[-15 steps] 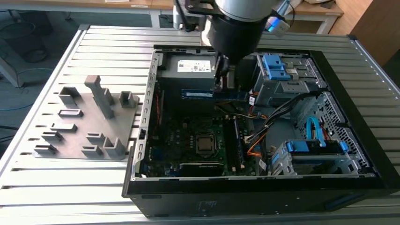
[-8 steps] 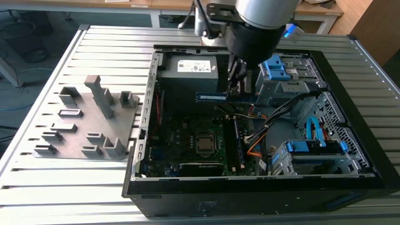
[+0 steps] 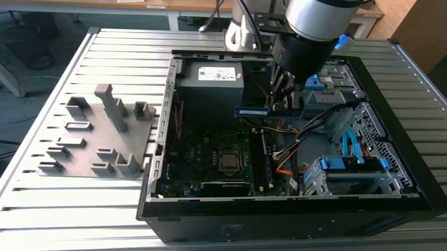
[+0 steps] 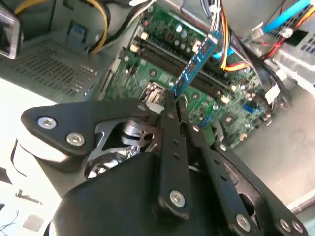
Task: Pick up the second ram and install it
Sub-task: 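Pick up the second ram and move it above second insertion slot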
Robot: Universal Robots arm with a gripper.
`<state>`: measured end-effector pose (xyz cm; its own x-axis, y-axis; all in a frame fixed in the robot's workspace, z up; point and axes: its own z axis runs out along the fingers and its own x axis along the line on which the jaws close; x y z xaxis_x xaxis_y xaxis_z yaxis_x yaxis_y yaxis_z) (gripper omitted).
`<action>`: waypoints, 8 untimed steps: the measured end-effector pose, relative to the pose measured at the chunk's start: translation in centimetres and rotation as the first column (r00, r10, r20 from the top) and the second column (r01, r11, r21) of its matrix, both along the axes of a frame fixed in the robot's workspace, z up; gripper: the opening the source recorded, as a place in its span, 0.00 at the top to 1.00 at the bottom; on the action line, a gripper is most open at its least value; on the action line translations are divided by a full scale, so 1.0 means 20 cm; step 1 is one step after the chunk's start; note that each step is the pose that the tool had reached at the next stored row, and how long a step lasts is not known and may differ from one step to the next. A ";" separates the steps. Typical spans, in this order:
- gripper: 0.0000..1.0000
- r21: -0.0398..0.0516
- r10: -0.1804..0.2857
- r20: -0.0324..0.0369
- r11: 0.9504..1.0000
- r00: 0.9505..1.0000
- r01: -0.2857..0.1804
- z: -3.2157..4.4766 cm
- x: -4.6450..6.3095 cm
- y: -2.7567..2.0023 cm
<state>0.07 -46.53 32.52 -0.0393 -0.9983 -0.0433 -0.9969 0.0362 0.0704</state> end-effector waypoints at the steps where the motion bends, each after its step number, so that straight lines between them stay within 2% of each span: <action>1: 0.86 0.000 0.000 0.000 1.000 1.000 0.000 -0.010 0.00 0.000; 5: 0.86 0.000 0.000 0.000 1.000 1.000 0.000 -0.041 -0.02 -0.010; 8: 0.86 0.000 0.000 0.000 1.000 1.000 0.000 -0.048 -0.05 -0.049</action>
